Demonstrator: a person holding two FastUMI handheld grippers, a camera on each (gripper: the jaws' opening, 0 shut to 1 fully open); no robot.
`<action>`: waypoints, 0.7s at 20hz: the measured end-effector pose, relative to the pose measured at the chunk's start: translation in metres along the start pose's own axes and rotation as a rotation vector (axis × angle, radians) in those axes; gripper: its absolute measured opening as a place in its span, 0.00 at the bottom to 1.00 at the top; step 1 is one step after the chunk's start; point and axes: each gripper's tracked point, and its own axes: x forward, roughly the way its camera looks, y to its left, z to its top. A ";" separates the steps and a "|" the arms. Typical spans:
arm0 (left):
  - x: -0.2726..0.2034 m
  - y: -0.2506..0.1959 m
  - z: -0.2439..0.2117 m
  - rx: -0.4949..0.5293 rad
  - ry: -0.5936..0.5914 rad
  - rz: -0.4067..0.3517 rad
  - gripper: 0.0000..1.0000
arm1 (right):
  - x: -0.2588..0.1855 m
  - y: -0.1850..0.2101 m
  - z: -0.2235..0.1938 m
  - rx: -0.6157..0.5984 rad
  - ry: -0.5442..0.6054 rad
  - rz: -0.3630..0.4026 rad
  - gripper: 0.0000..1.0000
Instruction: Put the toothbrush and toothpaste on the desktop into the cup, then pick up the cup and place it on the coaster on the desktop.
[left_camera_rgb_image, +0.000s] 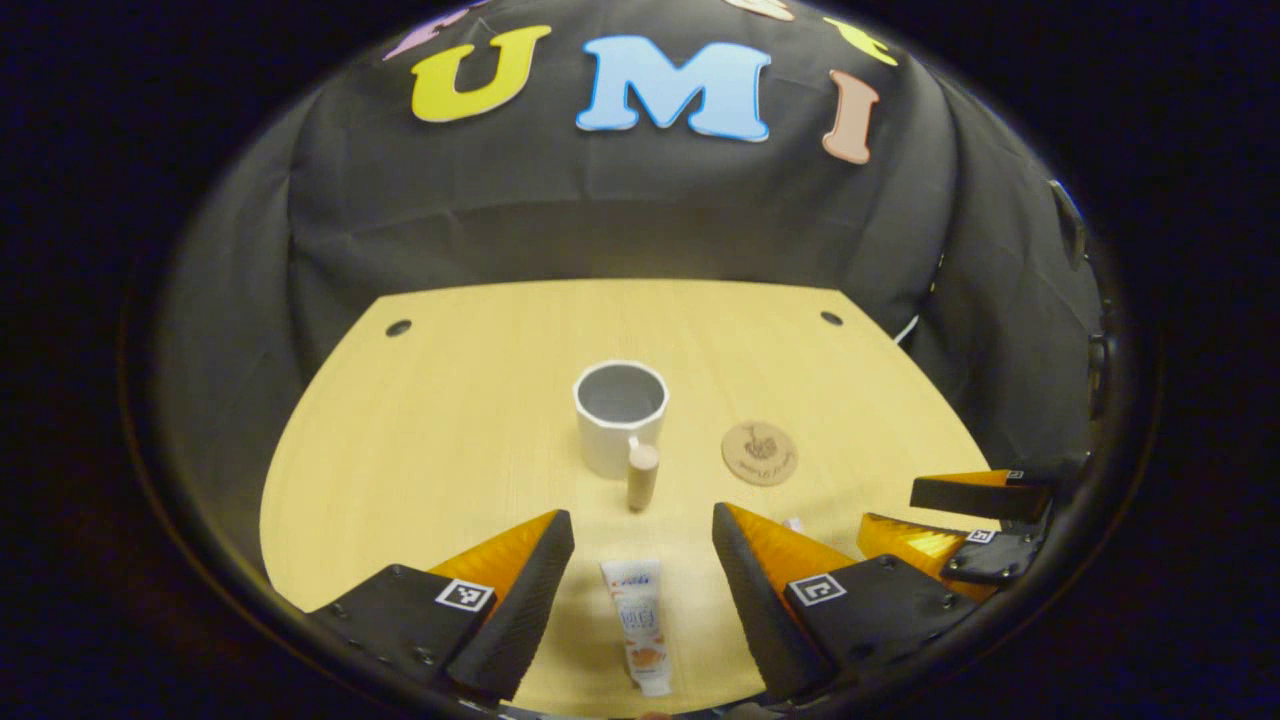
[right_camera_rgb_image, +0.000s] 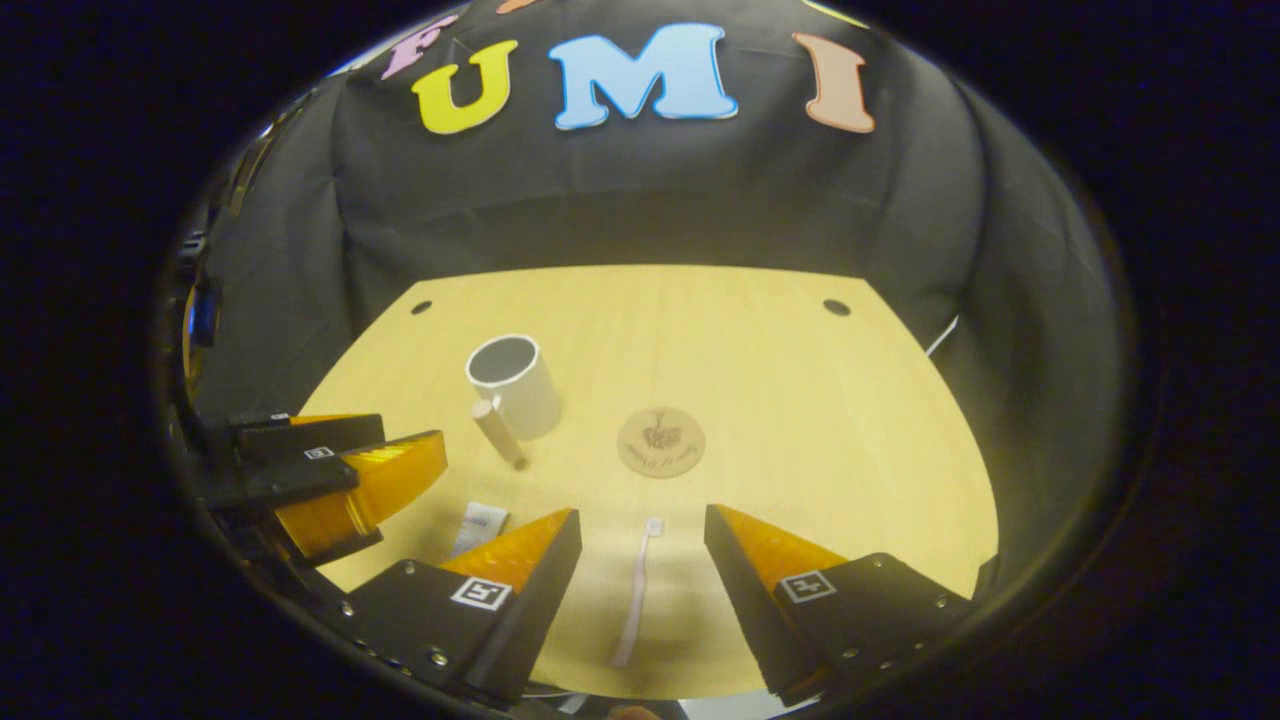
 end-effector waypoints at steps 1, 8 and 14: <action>0.005 0.002 -0.009 -0.012 0.038 -0.002 0.92 | 0.005 0.003 -0.008 0.011 0.034 0.009 0.82; 0.035 0.008 -0.078 -0.065 0.349 -0.021 0.94 | 0.036 0.005 -0.064 0.055 0.282 -0.007 0.82; 0.048 0.009 -0.120 -0.095 0.512 -0.026 0.93 | 0.050 0.007 -0.093 0.127 0.429 0.002 0.82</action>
